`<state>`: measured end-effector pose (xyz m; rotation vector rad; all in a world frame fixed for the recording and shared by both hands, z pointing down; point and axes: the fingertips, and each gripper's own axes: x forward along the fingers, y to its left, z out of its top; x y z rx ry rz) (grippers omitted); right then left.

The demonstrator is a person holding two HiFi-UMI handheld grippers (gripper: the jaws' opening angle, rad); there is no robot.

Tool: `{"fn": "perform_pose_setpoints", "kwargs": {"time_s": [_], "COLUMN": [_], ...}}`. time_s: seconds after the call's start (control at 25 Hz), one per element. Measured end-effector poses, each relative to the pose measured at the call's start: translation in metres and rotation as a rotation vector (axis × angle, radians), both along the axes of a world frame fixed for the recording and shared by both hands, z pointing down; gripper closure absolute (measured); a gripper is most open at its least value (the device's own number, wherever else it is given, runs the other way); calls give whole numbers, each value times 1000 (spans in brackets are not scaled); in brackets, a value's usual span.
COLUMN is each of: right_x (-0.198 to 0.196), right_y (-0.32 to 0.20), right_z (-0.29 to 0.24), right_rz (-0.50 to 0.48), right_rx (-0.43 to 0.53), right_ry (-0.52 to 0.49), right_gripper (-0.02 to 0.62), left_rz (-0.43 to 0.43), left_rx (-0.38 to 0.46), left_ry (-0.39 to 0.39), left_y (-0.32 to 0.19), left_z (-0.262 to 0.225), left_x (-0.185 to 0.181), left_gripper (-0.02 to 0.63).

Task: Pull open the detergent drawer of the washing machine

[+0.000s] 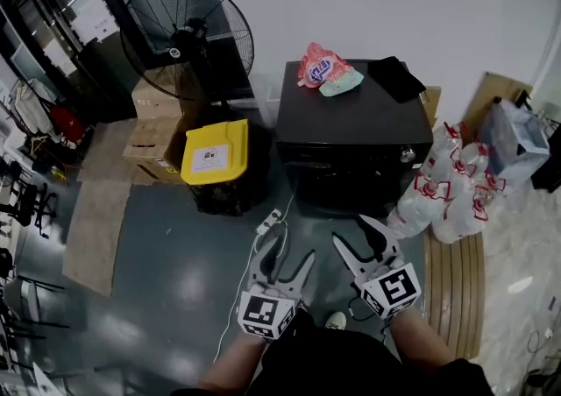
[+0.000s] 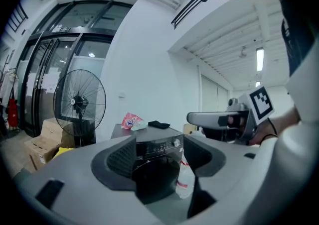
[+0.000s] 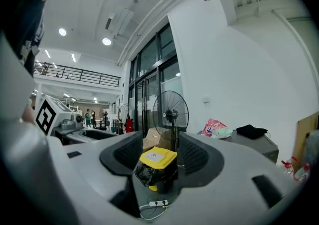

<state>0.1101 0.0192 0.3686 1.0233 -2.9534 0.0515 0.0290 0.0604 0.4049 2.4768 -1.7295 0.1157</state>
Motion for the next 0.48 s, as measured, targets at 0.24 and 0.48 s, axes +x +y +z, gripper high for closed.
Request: {"fn": "perform_pose_setpoints", "kwargs": {"time_s": [0.24, 0.48], "right_x": [-16, -42], "right_y": [-17, -38], "right_z": [5, 10], "right_rz": [18, 36], "right_rx": [-16, -35], "right_ry": [4, 10], "right_gripper": [359, 354], "left_rz": [9, 20], "left_rx": [5, 6], "left_ry": [8, 20], "left_y": [-14, -33], "left_z": [1, 4], "left_x": [-18, -46], "left_gripper": [334, 334]}}
